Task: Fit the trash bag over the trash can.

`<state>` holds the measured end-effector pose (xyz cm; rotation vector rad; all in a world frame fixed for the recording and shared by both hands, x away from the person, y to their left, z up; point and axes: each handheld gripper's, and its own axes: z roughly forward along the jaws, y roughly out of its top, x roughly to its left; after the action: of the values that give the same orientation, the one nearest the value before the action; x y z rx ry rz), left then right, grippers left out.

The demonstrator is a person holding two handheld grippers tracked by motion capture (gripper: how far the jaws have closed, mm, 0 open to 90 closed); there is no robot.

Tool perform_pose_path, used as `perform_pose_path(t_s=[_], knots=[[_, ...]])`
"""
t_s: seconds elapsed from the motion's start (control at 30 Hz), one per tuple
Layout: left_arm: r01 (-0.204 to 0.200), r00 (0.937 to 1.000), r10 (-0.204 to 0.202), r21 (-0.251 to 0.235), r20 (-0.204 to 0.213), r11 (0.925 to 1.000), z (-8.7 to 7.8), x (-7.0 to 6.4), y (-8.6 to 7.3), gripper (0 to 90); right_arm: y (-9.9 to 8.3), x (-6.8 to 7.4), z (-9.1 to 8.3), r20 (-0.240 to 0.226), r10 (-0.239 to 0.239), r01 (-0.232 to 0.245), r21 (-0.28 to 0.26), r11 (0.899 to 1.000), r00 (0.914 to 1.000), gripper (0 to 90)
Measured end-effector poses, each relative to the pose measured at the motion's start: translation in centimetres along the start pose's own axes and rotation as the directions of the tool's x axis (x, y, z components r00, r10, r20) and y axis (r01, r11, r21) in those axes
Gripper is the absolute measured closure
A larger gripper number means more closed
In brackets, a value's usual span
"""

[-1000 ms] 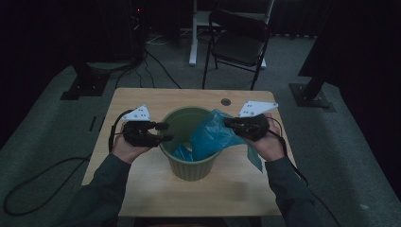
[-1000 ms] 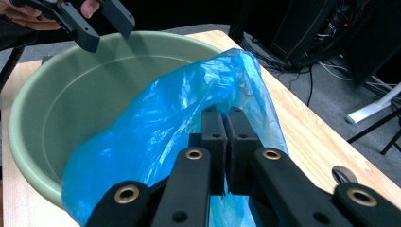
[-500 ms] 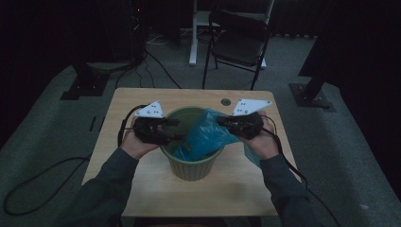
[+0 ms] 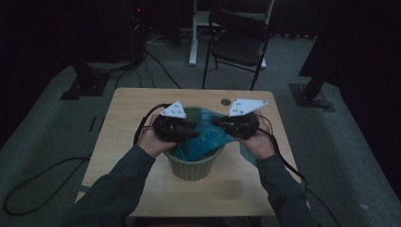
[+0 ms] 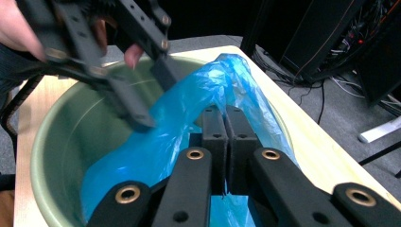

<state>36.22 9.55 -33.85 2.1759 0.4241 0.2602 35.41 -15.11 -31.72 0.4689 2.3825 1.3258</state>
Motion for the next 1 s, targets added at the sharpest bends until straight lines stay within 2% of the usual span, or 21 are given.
perform_pose_path(t_s=[0.03, 0.07, 0.13, 0.23, 0.4, 0.5, 0.67, 0.7, 0.73, 0.83, 1.0], knots=[[0.0, 1.0, 0.0, 0.0, 0.0, 1.0, 0.0, 0.0, 0.0, 74.7, 0.0, 0.1, 0.0, 0.002, -0.004, 0.004, 0.0, 1.0, 1.0, 88.8], [-0.012, 0.9998, 0.012, 0.004, -0.013, 0.9999, 0.0, -0.2, -0.1, 85.6, 0.0, 0.1, -0.2, 0.006, -0.007, 0.007, 0.002, 1.0, 1.0, 88.6], [-0.018, 0.9996, 0.018, 0.0, -0.02, 0.9998, -0.2, -0.3, -0.3, 89.9, -0.1, 0.0, -0.5, 0.013, -0.006, 0.006, 0.003, 1.0, 0.9999, 88.0], [-0.025, 0.9992, 0.026, 0.008, -0.031, 0.9996, -0.6, -0.3, -0.7, 90.0, -0.3, -0.2, -0.9, 0.019, 0.002, -0.002, 0.0, 1.0, 0.9998, 87.6], [-0.026, 0.9992, 0.026, -0.008, -0.032, 0.9996, -1.2, -0.4, -1.2, 90.0, -0.8, -0.4, -1.4, 0.038, 0.001, -0.002, 0.012, 1.0, 0.9993, 84.7], [-0.028, 0.9983, 0.027, -0.002, -0.052, 0.9996, -1.6, -0.5, -1.7, 90.0, -0.9, -0.3, -1.8, 0.059, 0.004, -0.004, 0.009, 1.0, 0.9983, 77.4], [-0.017, 0.9984, 0.016, -0.005, -0.054, 0.9998, -1.8, -0.4, -1.9, 90.0, -0.8, -0.3, -2.4, 0.048, 0.013, -0.013, -0.009, 1.0, 0.9988, 76.1], [0.002, 0.9978, -0.003, -0.012, -0.067, 0.9999, -2.0, 0.0, -2.3, 90.0, -0.8, -0.3, -2.4, 0.048, 0.013, -0.013, -0.009, 1.0, 0.9988, 76.1], [0.008, 0.9975, -0.009, -0.013, -0.07, 0.9999, -2.1, 0.1, -2.5, 90.0, -0.9, 0.1, -2.9, 0.031, 0.005, -0.005, -0.006, 1.0, 0.9995, 75.9], [0.017, 0.9972, -0.018, -0.013, -0.073, 0.9998, -2.2, 0.3, -2.8, 90.0, -0.9, 0.6, -3.1, 0.026, -0.01, 0.01, -0.005, 1.0, 0.9996, 76.0], [0.029, 0.9965, -0.03, -0.022, -0.077, 0.9993, -2.3, 0.4, -3.0, 90.0, -1.0, 1.2, -2.9, -0.024, -0.012, 0.012, -0.007, 1.0, 0.9996, 81.0]])
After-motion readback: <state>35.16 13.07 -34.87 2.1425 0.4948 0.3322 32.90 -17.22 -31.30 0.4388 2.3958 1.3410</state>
